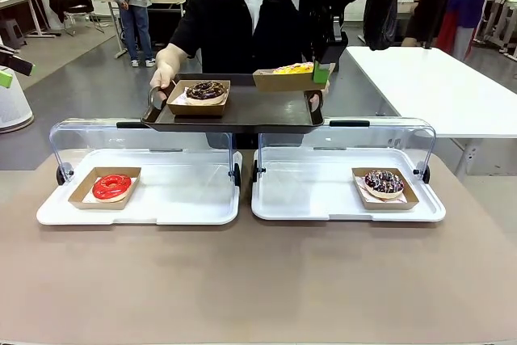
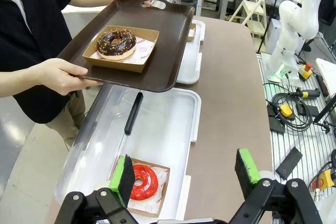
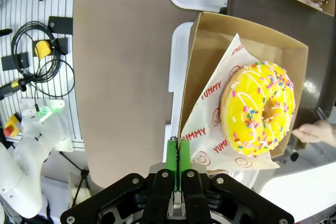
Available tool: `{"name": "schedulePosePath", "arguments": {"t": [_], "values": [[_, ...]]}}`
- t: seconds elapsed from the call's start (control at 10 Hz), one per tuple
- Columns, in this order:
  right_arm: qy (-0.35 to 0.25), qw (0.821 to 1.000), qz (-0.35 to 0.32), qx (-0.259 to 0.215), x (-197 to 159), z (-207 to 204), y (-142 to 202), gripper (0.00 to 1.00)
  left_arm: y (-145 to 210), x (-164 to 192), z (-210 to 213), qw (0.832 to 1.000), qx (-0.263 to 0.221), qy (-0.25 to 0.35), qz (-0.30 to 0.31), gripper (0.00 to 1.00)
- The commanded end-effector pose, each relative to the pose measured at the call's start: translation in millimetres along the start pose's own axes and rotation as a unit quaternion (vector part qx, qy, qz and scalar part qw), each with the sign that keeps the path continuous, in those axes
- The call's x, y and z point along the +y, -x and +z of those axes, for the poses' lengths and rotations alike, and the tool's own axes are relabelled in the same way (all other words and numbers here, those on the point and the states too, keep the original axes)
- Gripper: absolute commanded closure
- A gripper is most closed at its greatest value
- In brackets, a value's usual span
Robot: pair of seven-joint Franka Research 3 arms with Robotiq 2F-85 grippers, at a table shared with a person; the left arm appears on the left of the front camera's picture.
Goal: Provide the desired donut to the person.
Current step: Place the picked Paper togo box onto the Handle tray extended by the person.
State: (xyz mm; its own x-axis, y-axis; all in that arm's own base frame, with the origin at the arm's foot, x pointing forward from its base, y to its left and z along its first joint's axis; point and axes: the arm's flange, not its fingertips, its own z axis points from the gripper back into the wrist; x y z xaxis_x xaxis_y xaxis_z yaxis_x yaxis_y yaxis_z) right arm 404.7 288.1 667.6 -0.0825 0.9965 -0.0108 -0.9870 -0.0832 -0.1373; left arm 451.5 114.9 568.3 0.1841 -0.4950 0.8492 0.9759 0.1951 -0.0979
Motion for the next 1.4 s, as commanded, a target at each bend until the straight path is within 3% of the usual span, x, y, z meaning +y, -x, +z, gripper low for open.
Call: {"name": "schedulePosePath", "arguments": {"t": [0.0, 0.2, 0.6, 0.9, 1.3], "values": [[0.000, 1.000, 0.000, 0.000, 0, 0, 0, 0.97, -1, -2, 1, 1.000, -0.001, -0.001, 0.005, 0.00], [0.018, 1.000, 0.006, 0.009, -9, -9, -10, 0.97, -1, -2, 1, 1.000, -0.001, -0.001, 0.005, 0.00], [0.019, 0.999, 0.029, 0.008, -62, -47, -20, 0.97, -1, -2, 1, 1.000, -0.001, -0.001, 0.005, 0.00], [-0.044, 0.998, 0.039, -0.023, -105, -65, -13, 0.97, -1, -2, 1, 1.000, -0.001, -0.001, 0.005, 0.00], [-0.098, 0.995, 0.026, -0.023, -142, -83, -12, 0.97, -1, -2, 1, 1.000, -0.001, -0.001, 0.005, 0.00]]}}
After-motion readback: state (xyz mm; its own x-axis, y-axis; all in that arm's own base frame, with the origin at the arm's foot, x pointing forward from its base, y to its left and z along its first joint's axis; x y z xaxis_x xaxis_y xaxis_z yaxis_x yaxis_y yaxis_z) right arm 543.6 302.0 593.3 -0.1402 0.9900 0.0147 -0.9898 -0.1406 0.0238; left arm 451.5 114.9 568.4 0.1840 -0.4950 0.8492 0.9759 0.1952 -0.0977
